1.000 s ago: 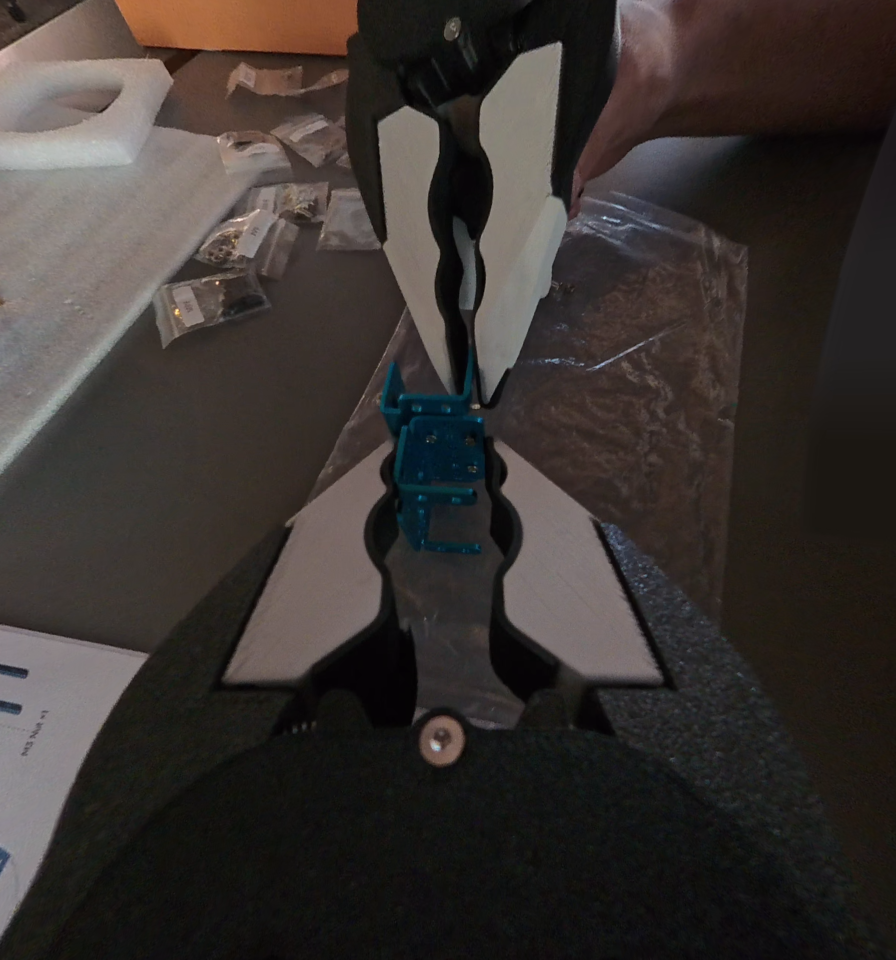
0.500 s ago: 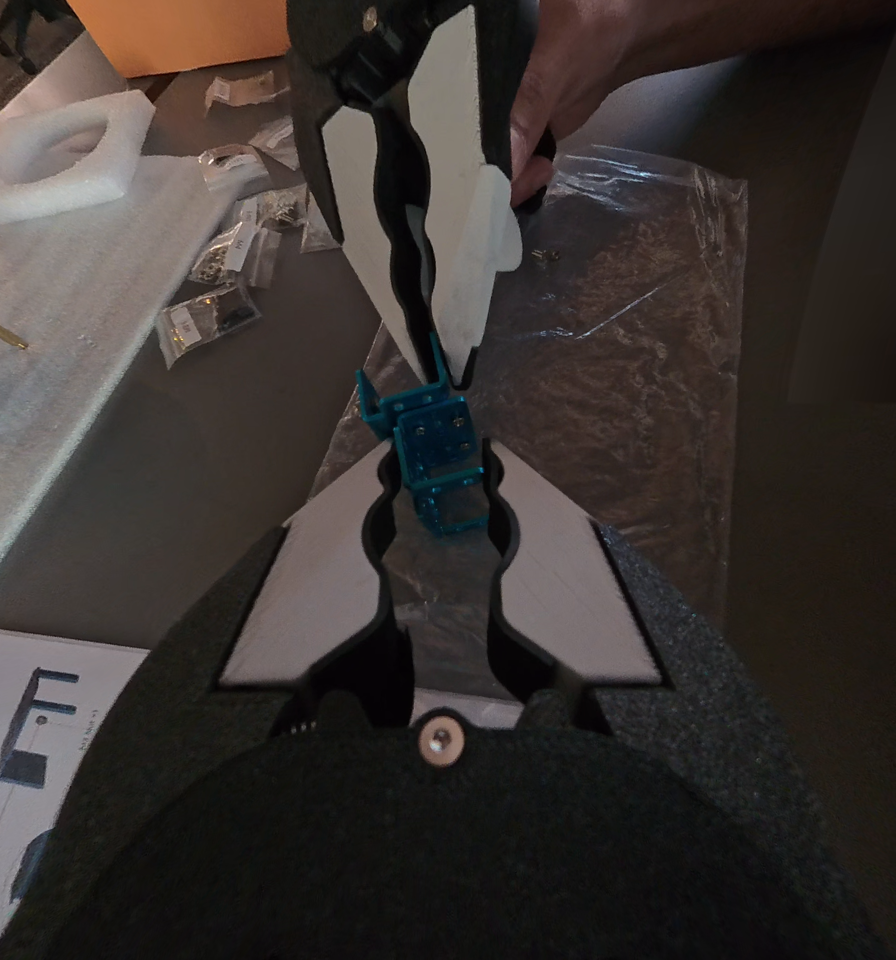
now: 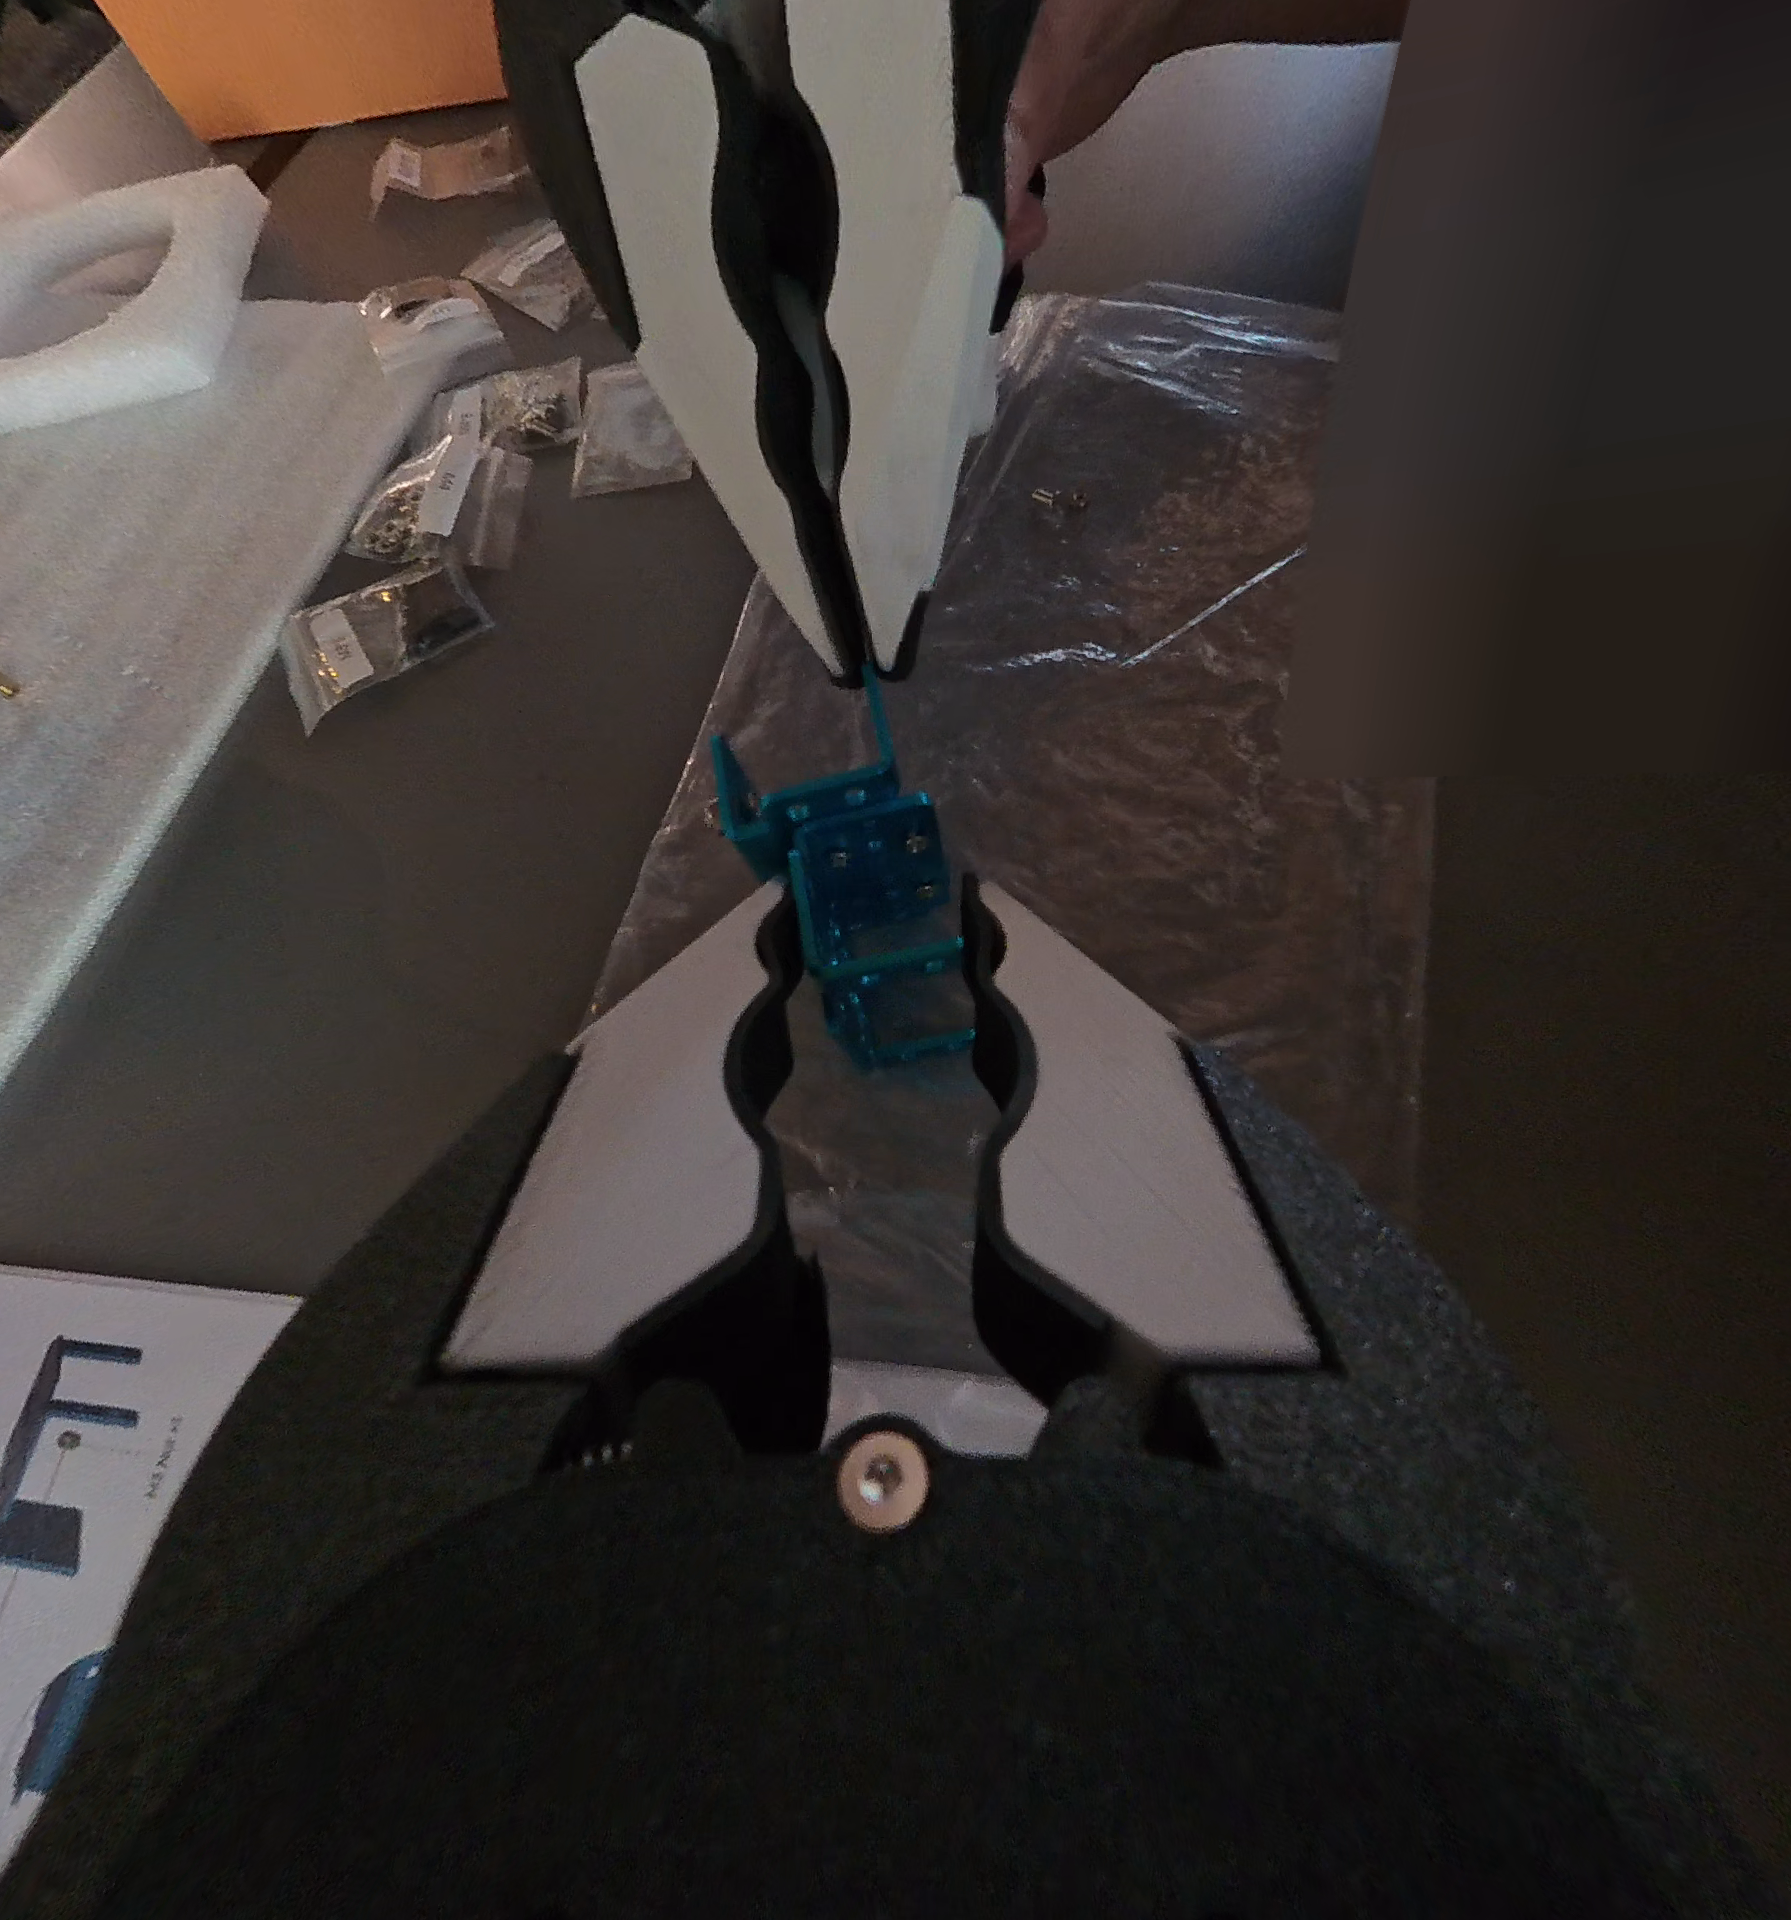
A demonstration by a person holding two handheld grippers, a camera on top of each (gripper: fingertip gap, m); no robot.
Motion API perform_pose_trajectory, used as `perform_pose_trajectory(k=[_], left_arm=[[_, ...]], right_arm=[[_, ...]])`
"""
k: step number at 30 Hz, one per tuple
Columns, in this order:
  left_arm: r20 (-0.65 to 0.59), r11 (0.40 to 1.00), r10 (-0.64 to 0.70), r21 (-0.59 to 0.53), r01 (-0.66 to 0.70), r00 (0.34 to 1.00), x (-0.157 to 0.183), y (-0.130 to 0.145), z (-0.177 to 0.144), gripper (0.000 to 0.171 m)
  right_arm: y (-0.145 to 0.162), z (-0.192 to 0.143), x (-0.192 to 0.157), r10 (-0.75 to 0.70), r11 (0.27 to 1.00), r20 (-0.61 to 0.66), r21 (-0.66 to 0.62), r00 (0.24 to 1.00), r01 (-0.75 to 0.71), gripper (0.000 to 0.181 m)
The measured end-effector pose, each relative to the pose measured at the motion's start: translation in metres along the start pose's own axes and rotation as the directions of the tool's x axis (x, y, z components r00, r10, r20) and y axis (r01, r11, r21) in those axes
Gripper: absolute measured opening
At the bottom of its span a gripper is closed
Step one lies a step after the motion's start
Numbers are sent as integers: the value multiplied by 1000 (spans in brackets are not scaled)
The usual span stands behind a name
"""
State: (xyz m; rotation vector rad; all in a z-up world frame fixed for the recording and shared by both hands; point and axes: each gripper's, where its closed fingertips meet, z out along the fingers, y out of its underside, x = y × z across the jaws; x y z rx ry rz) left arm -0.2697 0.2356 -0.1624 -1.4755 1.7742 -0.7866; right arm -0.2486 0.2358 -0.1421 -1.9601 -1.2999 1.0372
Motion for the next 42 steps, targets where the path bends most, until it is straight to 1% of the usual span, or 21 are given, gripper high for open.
perform_pose_trajectory(k=[4, 7, 8, 9, 11, 13, 15, 17, 19, 21, 23, 25, 27, 29, 33, 37, 38, 40, 41, 42], left_arm=[[-5, 1000, 7, -3, -7, 1000, 4, 1, -1, 30], [-24, 1000, 17, 0, -17, 1000, 5, 2, -5, 30], [-27, 1000, 23, 4, -23, 999, 5, 2, -8, 34], [-35, 999, 35, 8, -35, 999, 5, 2, -11, 42], [-50, 997, 64, 46, -61, 997, 5, -2, -22, 49], [-112, 992, 105, 88, -95, 988, 11, -8, -35, 56], [-148, 988, 129, 101, -115, 980, 8, -14, -41, 56], [-180, 988, 127, 112, -108, 975, -1, -19, -40, 56], [-222, 991, 100, 105, -78, 970, -11, -17, -35, 58], [-292, 996, 56, 78, -34, 955, -14, -9, -30, 58], [-333, 997, 33, 80, -7, 942, -16, -5, -29, 57], [-363, 997, 34, 72, -8, 931, -12, 0, -27, 53], [-361, 998, 63, 43, -50, 930, -6, 9, -25, 50], [-358, 996, 90, 34, -83, 929, 1, 13, -26, 46], [-370, 996, 92, 35, -85, 924, 13, 15, -31, 44], [-368, 996, 91, 24, -89, 925, 15, 22, -34, 44], [-361, 996, 86, 24, -83, 929, 12, 23, -34, 44], [-354, 998, 65, 25, -60, 933, 9, 25, -31, 43], [-357, 998, 58, 20, -54, 932, 9, 26, -30, 42], [-360, 998, 59, 16, -57, 931, 11, 26, -29, 42]], right_arm=[[0, 2, -3, -15, 1000, 35, -9, 999, 16, 2], [1, 4, -8, -52, 998, 79, -25, 995, 55, 1], [1, 5, -9, -65, 997, 88, -32, 994, 68, 1], [1, 5, -9, -78, 996, 96, -38, 992, 82, 1], [0, 7, -11, -98, 994, 110, -46, 989, 104, 1], [-1, 9, -13, -108, 992, 124, -52, 986, 115, 1], [-2, 11, -15, -116, 991, 135, -56, 984, 124, 1], [-4, 11, -14, -116, 991, 132, -53, 984, 124, 1], [-2, 10, -14, -116, 991, 130, -51, 985, 123, 4], [-1, 7, -13, -112, 992, 121, -46, 986, 119, 10], [-1, 3, -14, -111, 993, 118, -36, 987, 116, 11], [-2, 0, -15, -103, 994, 121, -25, 987, 107, 11], [-2, 1, -15, -102, 994, 120, -29, 988, 106, 9], [2, 3, -13, -114, 992, 100, -50, 988, 120, 1], [3, 6, -3, -104, 992, 52, -65, 993, 107, 0], [2, 3, 6, -74, 995, 7, -61, 997, 74, 0], [0, 0, 4, -69, 996, 10, -53, 998, 70, 0], [-7, -3, -14, -61, 998, 83, -13, 995, 62, 9], [-6, -2, -21, -54, 998, 106, -20, 993, 57, 14], [-3, 2, -20, -60, 997, 80, -47, 995, 64, 16]])
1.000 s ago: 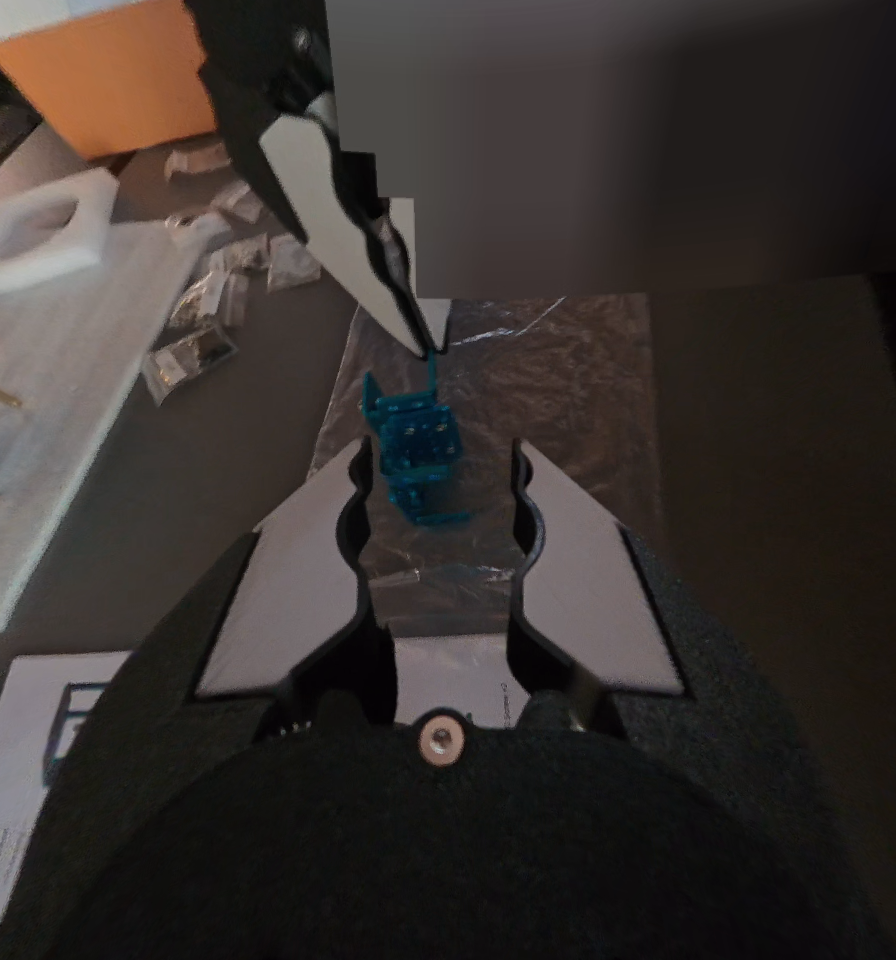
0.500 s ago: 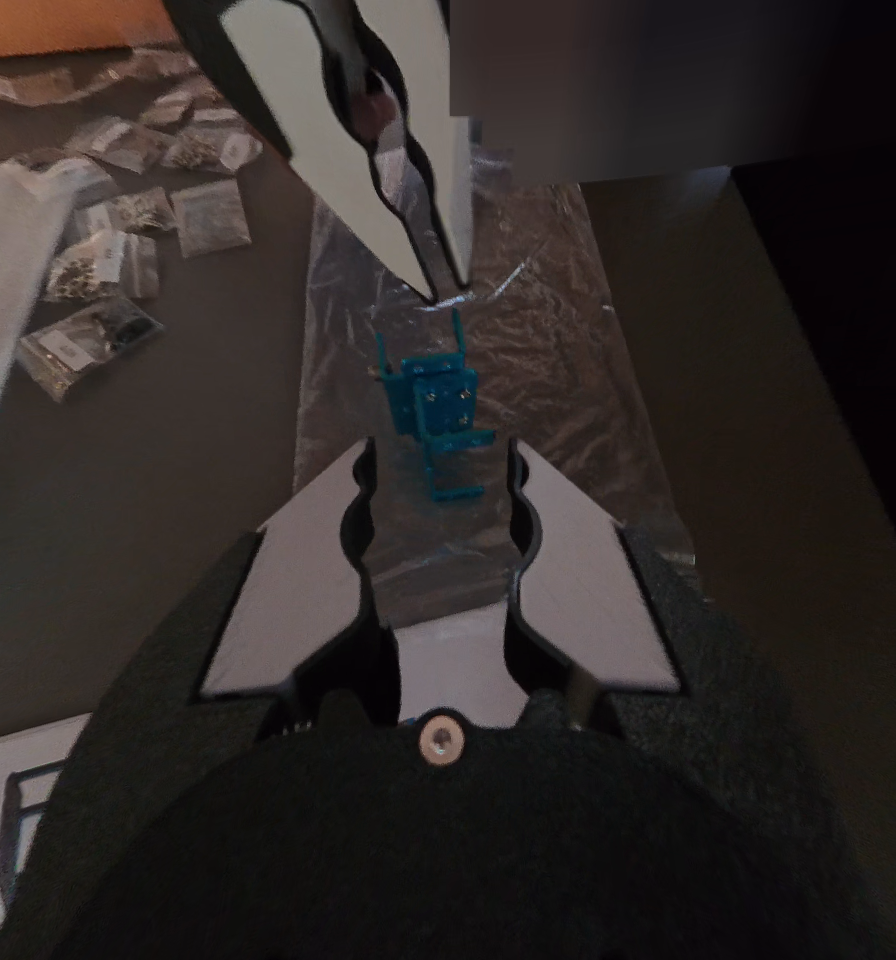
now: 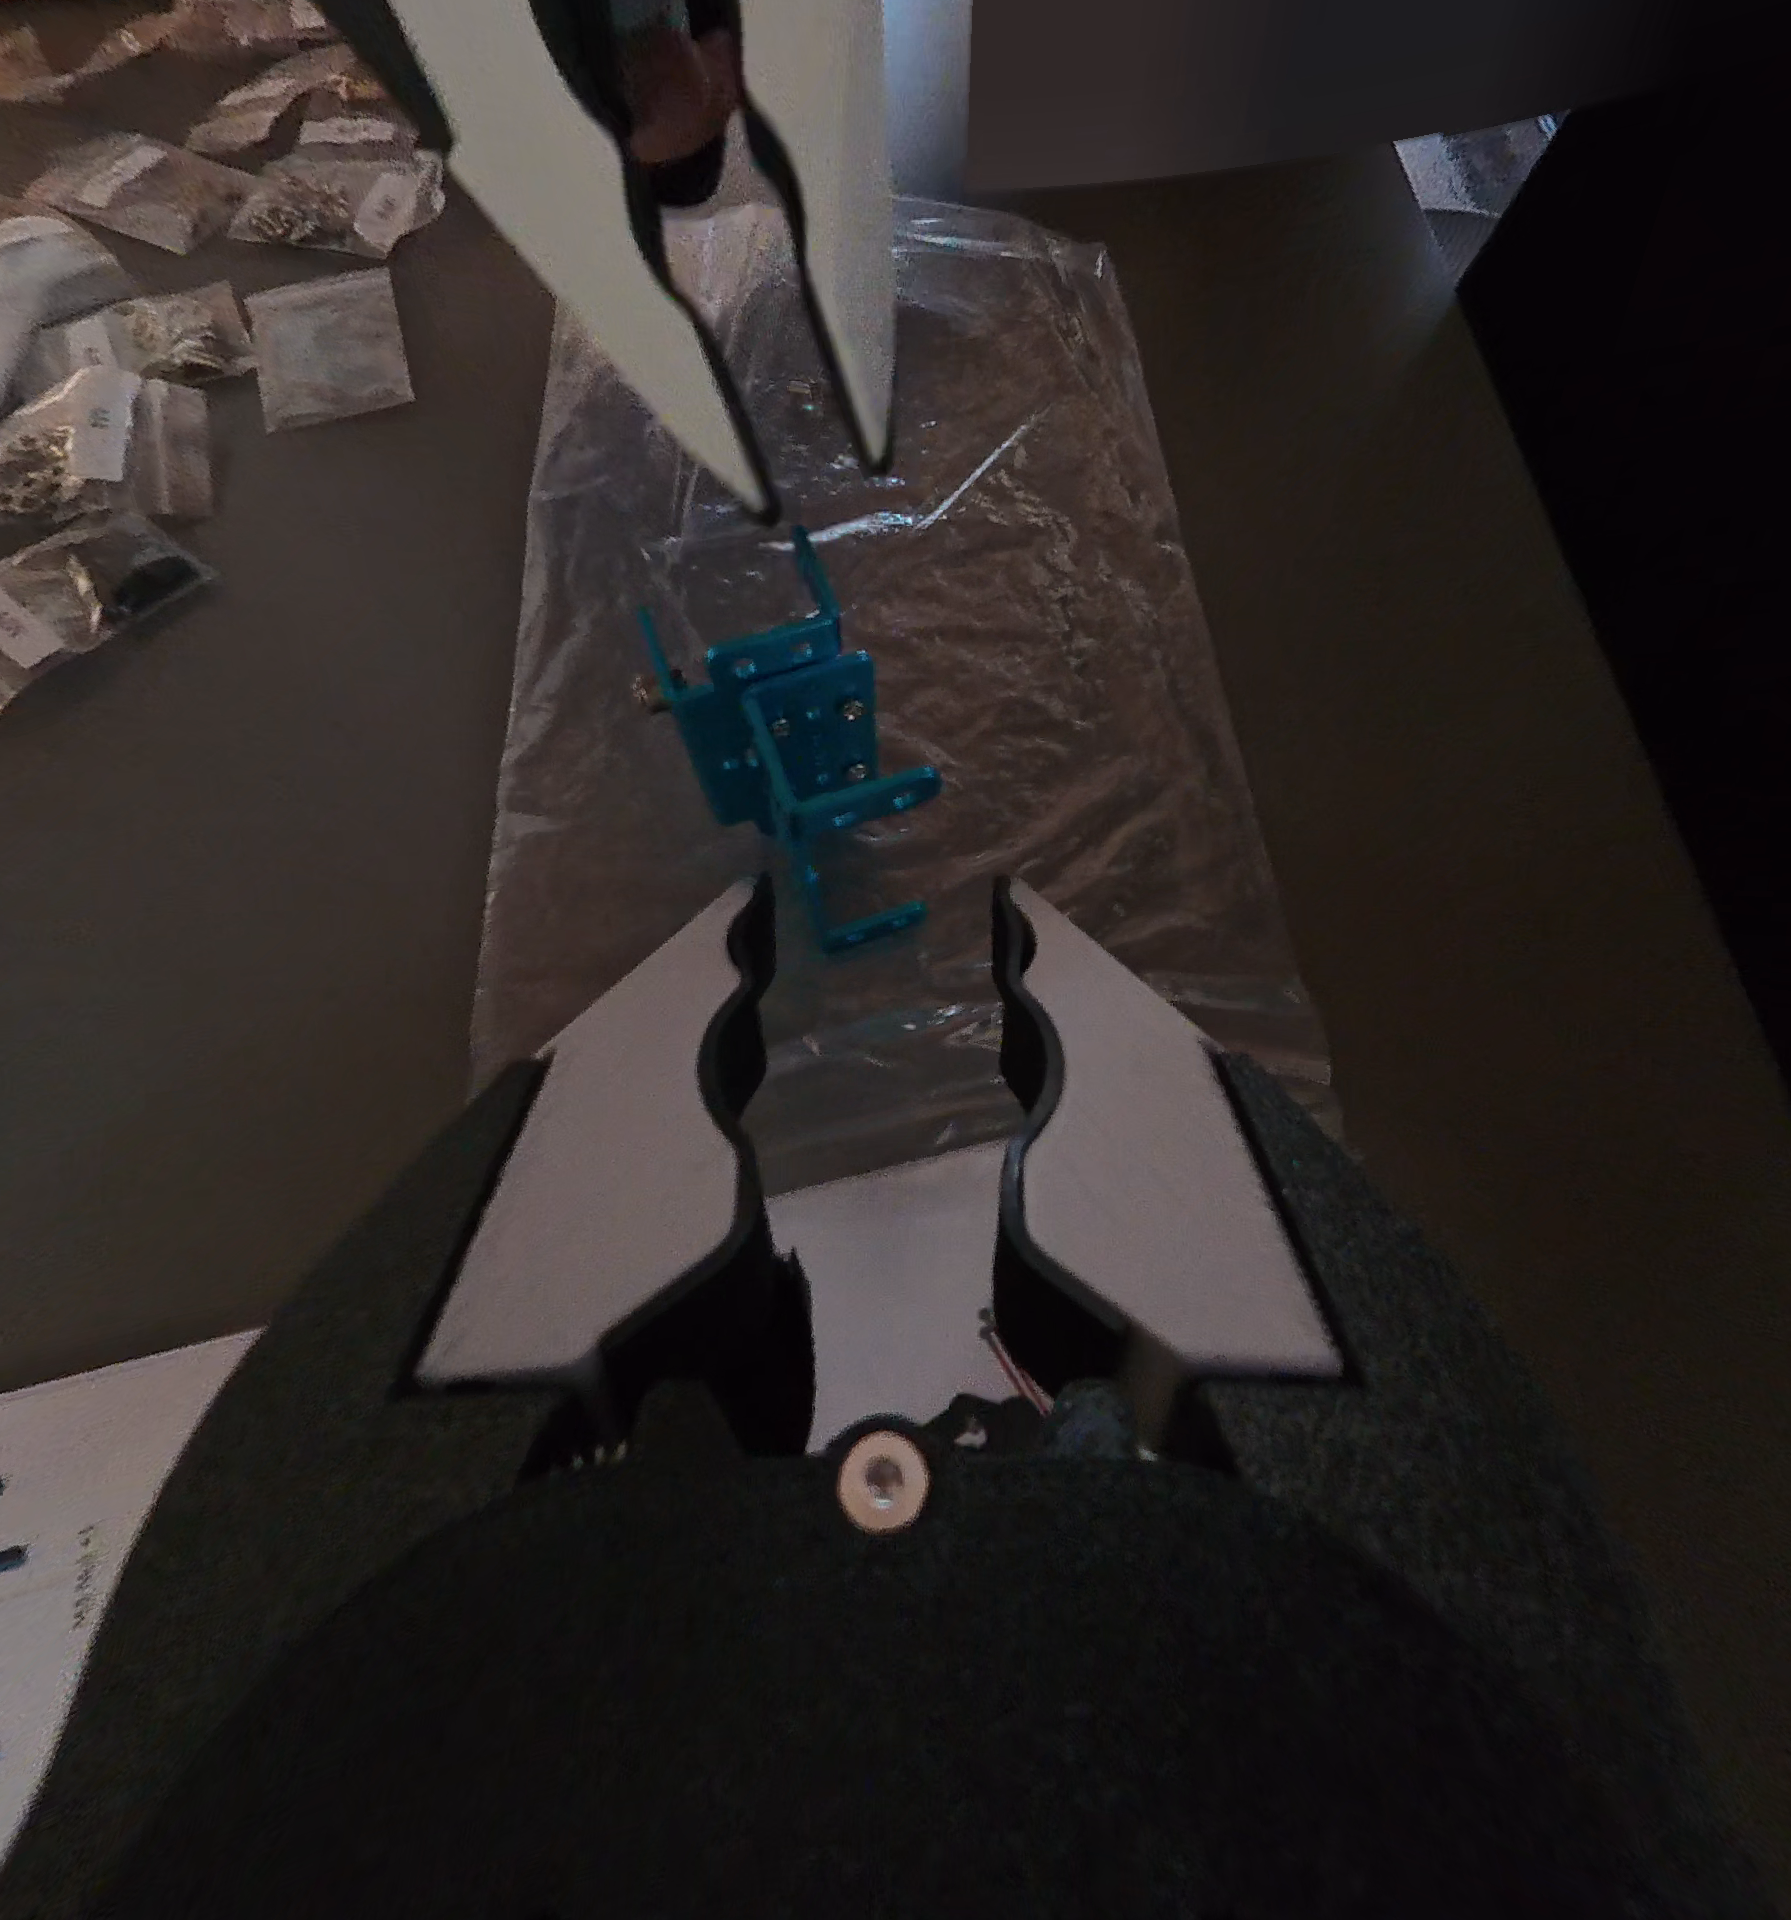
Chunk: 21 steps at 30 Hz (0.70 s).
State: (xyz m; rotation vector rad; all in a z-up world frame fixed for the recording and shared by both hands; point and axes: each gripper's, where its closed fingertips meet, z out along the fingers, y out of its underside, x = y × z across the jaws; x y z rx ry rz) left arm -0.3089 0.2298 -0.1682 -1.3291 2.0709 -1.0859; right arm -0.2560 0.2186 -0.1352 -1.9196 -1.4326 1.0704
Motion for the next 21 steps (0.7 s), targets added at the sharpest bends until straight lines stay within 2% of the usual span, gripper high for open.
perform_pose_trajectory(k=[2, 3, 5, 7, 10, 13, 16, 21], left_arm=[[5, 1000, 25, -11, -25, 1000, 4, 0, 3, 40], [8, 999, 39, -16, -39, 999, 6, -1, 4, 39], [-12, 998, 50, -22, -50, 999, 14, -1, 5, 34], [-11, 998, 58, -22, -58, 998, 15, -3, 5, 32], [62, 999, 34, -3, -34, 998, -2, -6, 2, 33], [90, 997, -6, 75, -1, 996, -10, -15, 0, 47], [100, 997, 24, 67, -31, 995, -9, -16, 6, 57], [138, 993, 98, 57, -107, 986, -4, -19, 12, 54]], right_arm=[[5, 7, 7, -49, 998, -82, -41, 995, 45, 11], [5, 9, 9, -72, 996, -106, -50, 992, 67, 3], [4, 9, 12, -80, 996, -119, -53, 990, 74, 1], [2, 8, 12, -54, 998, -104, -42, 993, 50, 1], [3, 9, 8, -52, 998, -71, -31, 996, 50, 1], [6, 11, 4, -71, 997, -44, -40, 997, 69, 0], [6, 11, 5, -72, 997, -27, -31, 997, 71, 0], [19, 18, 10, -65, 995, -16, -73, 998, 64, 0]])
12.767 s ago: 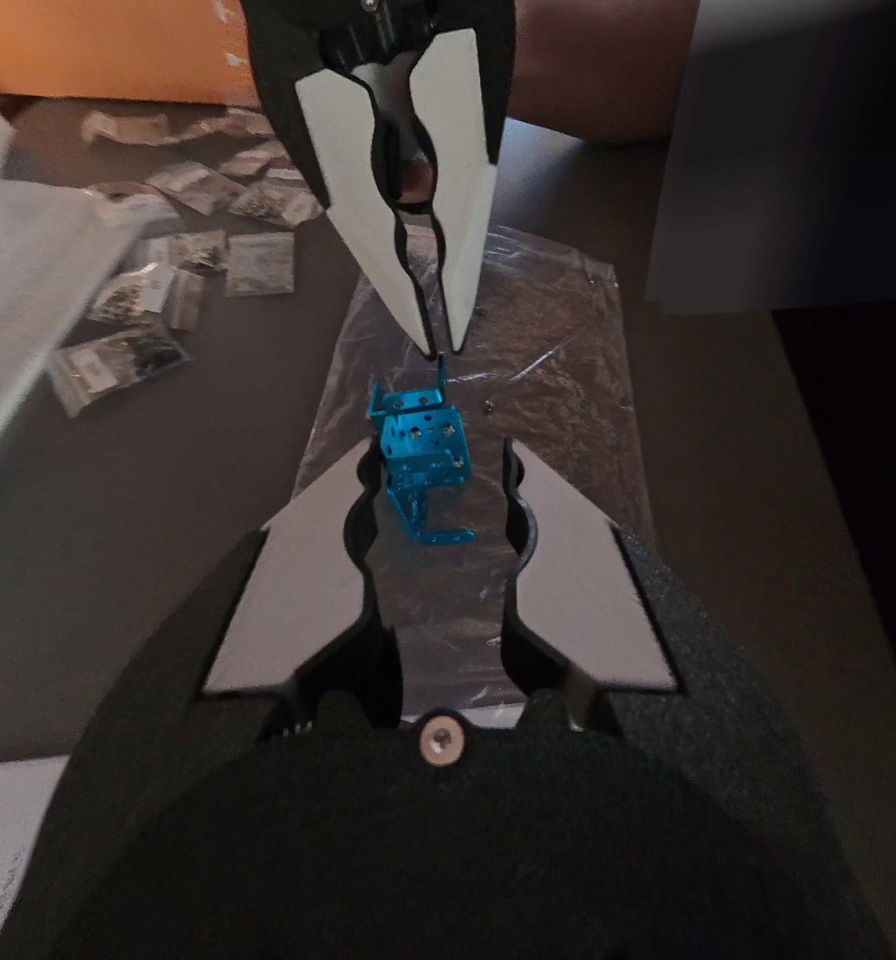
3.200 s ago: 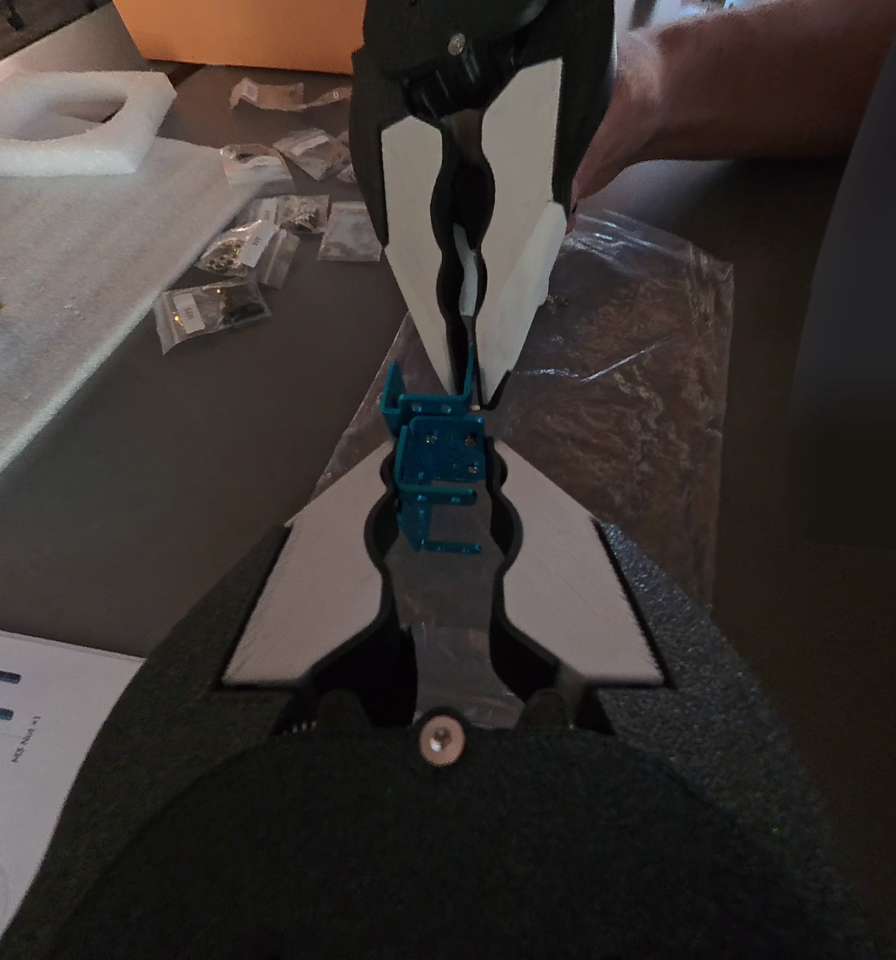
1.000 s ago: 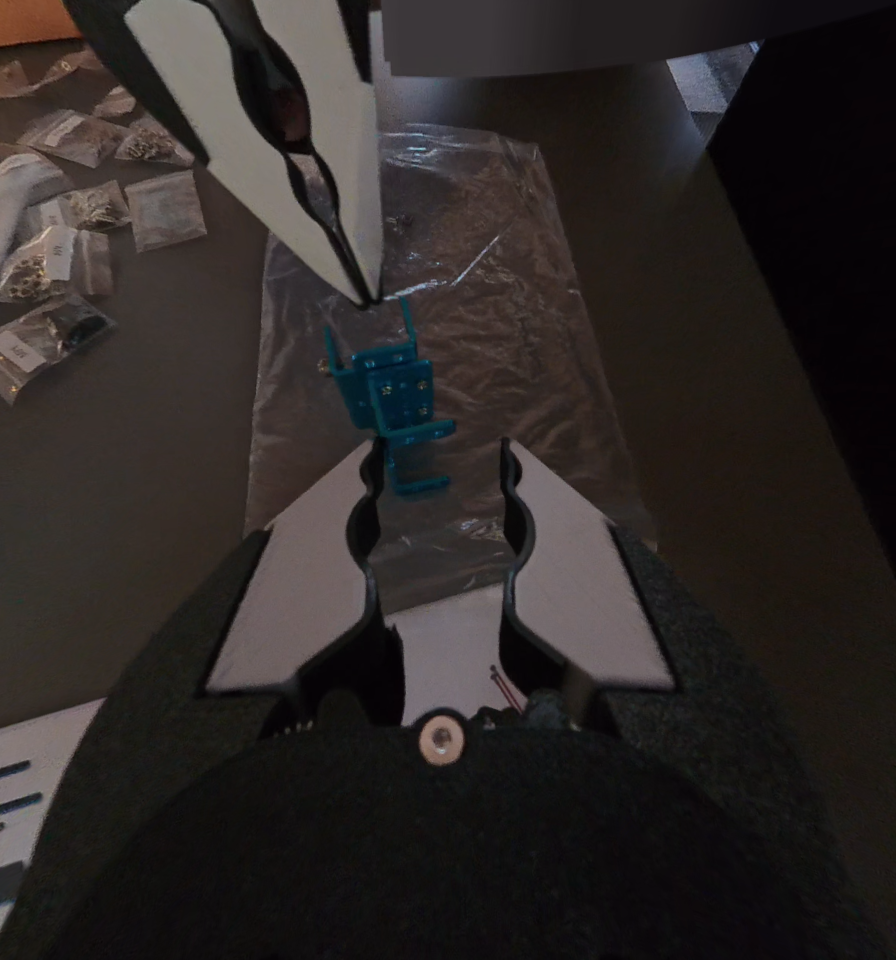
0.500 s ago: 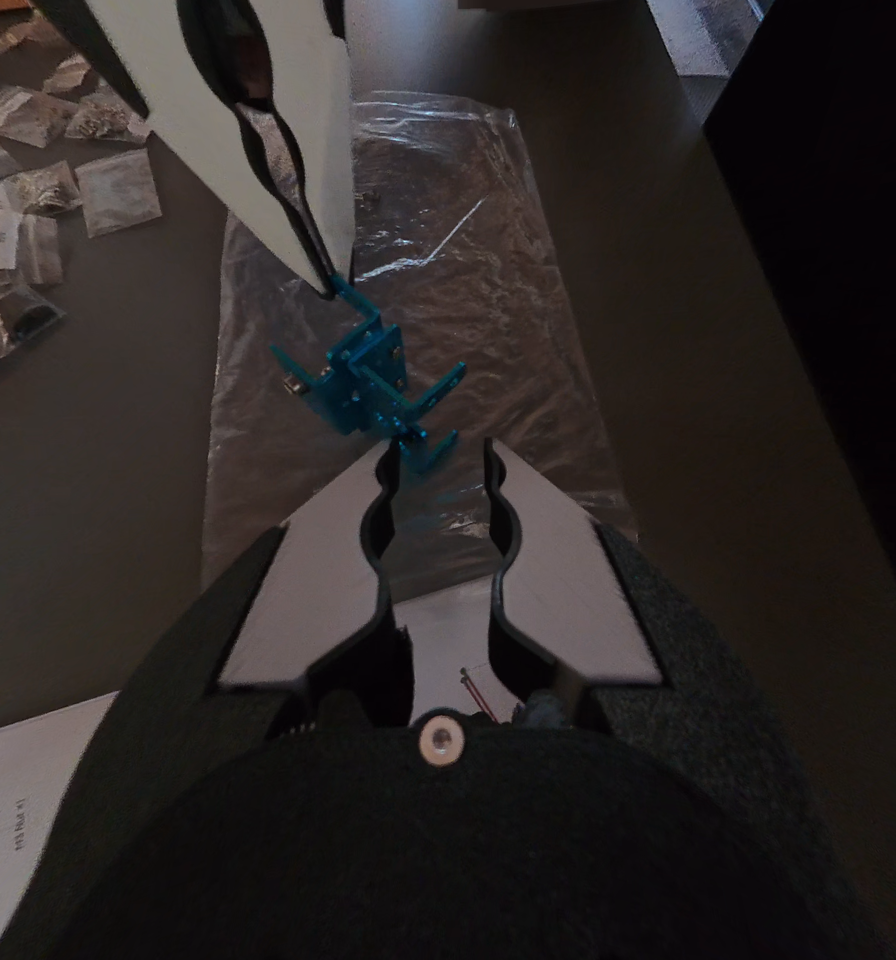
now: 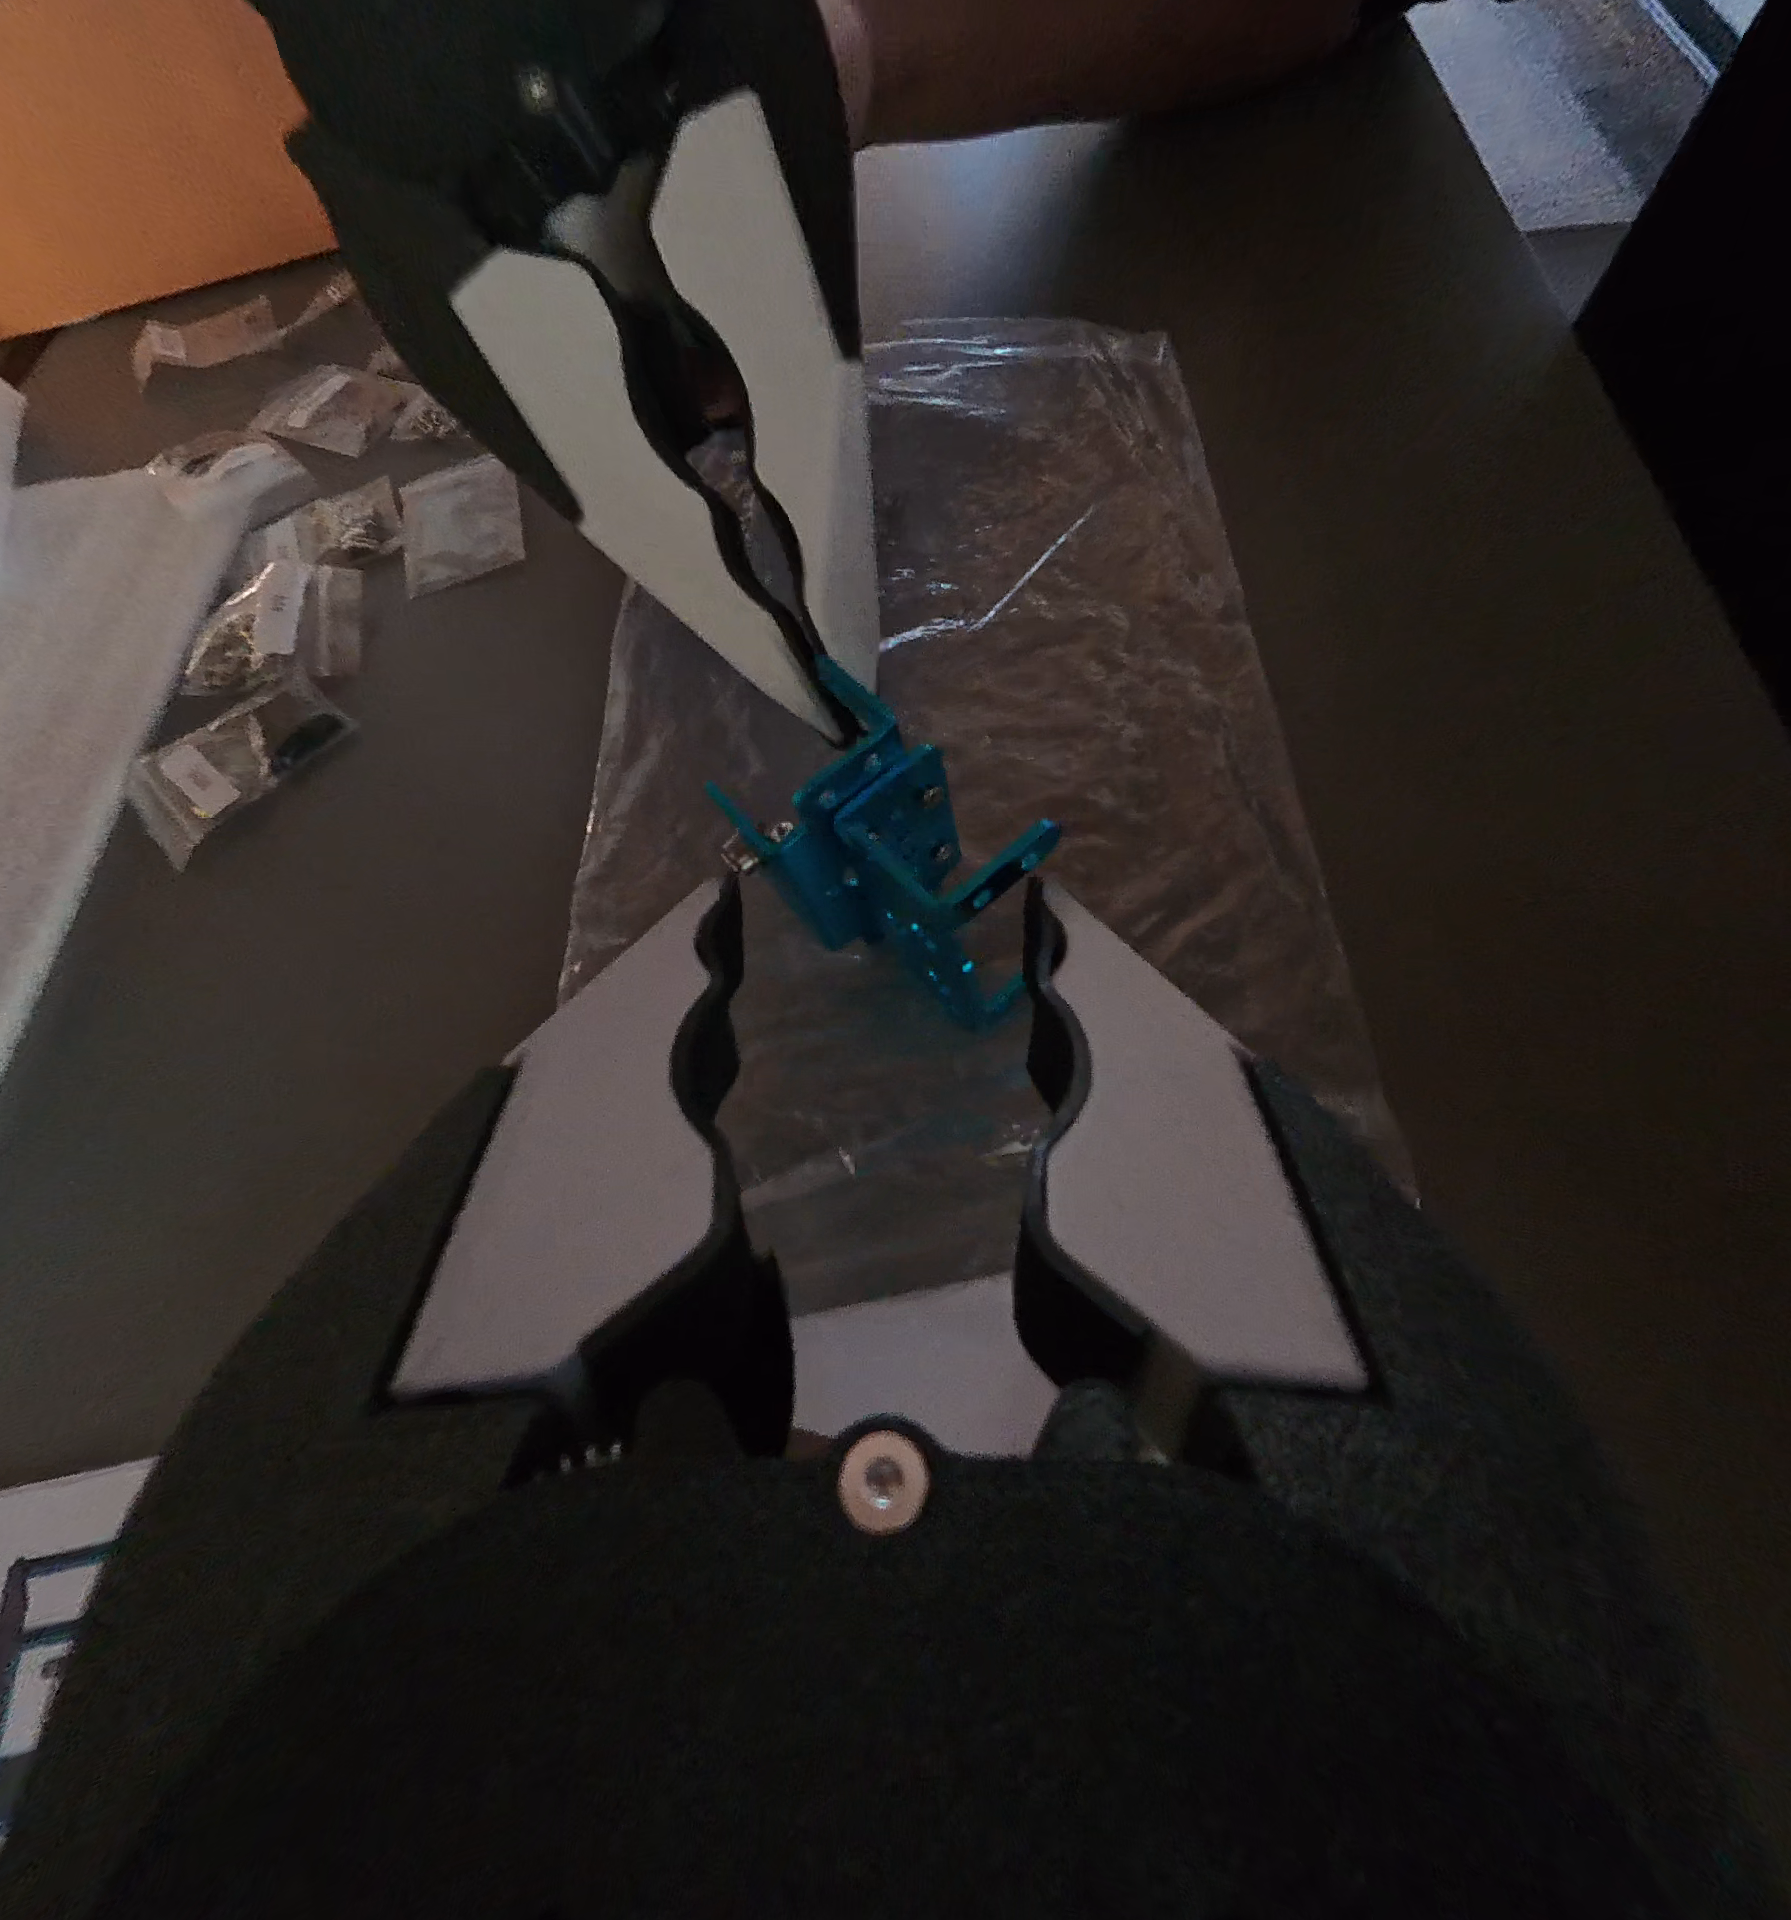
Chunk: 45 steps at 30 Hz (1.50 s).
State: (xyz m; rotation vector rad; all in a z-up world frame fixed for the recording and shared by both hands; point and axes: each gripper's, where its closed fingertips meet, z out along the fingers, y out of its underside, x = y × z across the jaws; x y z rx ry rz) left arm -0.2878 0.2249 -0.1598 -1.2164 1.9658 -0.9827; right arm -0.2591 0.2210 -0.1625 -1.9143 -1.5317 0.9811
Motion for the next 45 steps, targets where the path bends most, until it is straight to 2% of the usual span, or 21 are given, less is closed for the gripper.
perform_pose_trajectory(k=[6, 9, 12, 13, 17, 24, 32, 45], left_arm=[[56, 1000, 22, -13, -21, 998, -3, -1, 5, 50], [73, 999, 37, -36, -35, 997, -2, 1, 8, 43], [122, 996, 48, -77, -38, 991, -5, 5, 11, 34], [137, 996, 41, -86, -29, 990, -5, 6, 12, 33], [222, 995, -43, -80, 62, 974, -8, 4, 10, 30], [320, 990, -126, -24, 141, 939, -2, -2, 4, 27], [322, 974, -219, 9, 228, 921, 5, -4, 2, 25], [176, 899, -437, 93, 427, 882, 12, -8, 0, 24]], right_arm=[[2, 3, -5, -7, 1000, 16, -18, 1000, 7, 0], [-6, -7, -2, -3, 999, -10, 35, 1000, 3, 0], [-14, -13, -3, 10, 996, -21, 87, 1000, -8, 18], [-15, -14, -5, 9, 996, -21, 93, 1000, -7, 19], [-18, -12, -6, -34, 994, -71, 103, 997, 41, 2], [-16, -9, -7, -22, 994, -45, 102, 999, 26, 2], [-17, -8, -9, -85, 994, -86, 64, 993, 91, 2], [-17, -3, -13, -234, 972, -167, -30, 958, 233, 2]])
